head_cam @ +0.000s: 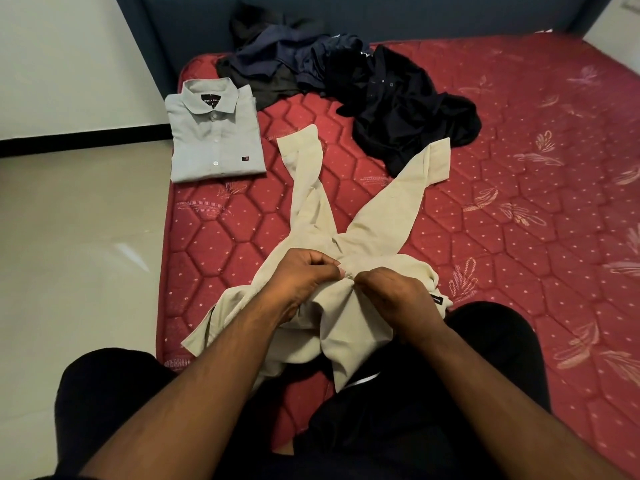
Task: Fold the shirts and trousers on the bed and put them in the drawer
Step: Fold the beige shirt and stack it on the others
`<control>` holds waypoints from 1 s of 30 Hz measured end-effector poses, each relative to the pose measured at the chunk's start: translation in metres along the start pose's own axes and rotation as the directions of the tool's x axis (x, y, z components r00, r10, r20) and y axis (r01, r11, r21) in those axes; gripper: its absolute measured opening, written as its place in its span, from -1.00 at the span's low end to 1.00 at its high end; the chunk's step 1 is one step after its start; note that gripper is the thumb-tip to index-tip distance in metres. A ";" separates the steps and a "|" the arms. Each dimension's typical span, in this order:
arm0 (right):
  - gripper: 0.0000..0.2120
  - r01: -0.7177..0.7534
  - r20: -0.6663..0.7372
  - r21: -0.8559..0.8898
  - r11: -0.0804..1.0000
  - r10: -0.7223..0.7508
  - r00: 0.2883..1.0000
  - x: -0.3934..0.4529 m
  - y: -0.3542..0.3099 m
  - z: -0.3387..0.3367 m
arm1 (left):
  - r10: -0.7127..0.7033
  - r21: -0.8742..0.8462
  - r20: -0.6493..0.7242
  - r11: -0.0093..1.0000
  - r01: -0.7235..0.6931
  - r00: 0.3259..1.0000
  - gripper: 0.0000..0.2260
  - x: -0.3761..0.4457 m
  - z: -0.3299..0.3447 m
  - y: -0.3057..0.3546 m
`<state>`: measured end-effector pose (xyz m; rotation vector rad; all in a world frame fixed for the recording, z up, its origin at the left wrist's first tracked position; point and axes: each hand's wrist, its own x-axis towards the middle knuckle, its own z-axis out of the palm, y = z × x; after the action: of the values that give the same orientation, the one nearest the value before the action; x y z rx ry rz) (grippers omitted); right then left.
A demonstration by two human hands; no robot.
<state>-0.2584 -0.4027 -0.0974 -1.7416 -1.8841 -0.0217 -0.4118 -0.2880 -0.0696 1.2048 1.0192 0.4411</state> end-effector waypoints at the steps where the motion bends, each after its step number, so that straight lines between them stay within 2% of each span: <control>1: -0.86 -0.008 -0.012 0.020 1.000 0.009 1.000 0.000 0.000 -0.002 | 0.019 0.008 -0.008 1.000 -0.019 1.000 -0.91 0.000 0.001 0.000; 6: -0.84 0.038 -0.075 0.109 0.993 -0.030 0.997 0.003 -0.004 -0.011 | 0.063 0.026 0.017 0.998 -0.063 0.998 -0.89 -0.002 0.006 0.003; 10: -0.88 0.035 -0.136 0.163 0.986 -0.013 0.991 0.006 -0.006 -0.014 | 0.010 -0.062 0.078 0.998 -0.005 0.997 -0.86 -0.005 0.006 0.004; 15: -0.88 0.043 -0.148 0.189 0.981 -0.014 0.989 0.006 -0.012 -0.011 | -0.031 -0.084 0.172 0.995 0.046 0.985 -0.83 -0.008 0.005 0.004; 20: -0.91 -0.002 -0.129 0.198 0.980 0.028 0.991 0.007 -0.010 -0.007 | 0.012 -0.093 0.121 0.996 -0.001 0.993 -0.78 -0.009 0.005 -0.002; 23: -0.91 -0.029 -0.106 0.210 0.977 0.052 0.993 0.007 -0.010 -0.007 | 0.082 -0.021 0.107 0.997 -0.080 0.991 -0.81 -0.008 0.006 -0.007; 26: -0.92 -0.085 -0.085 0.222 0.971 0.106 0.991 0.010 -0.009 -0.007 | 0.195 0.139 0.104 0.968 -0.208 0.975 -0.85 -0.009 0.006 -0.013; 30: -0.59 -0.309 0.095 0.342 0.887 0.295 0.951 0.015 -0.006 -0.011 | 0.323 0.389 0.110 0.856 -0.340 0.940 -0.86 -0.007 0.007 -0.017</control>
<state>-0.2595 -0.3943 -0.0798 -1.7649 -1.5068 0.4490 -0.4133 -0.3035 -0.0821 1.7725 0.8901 0.4849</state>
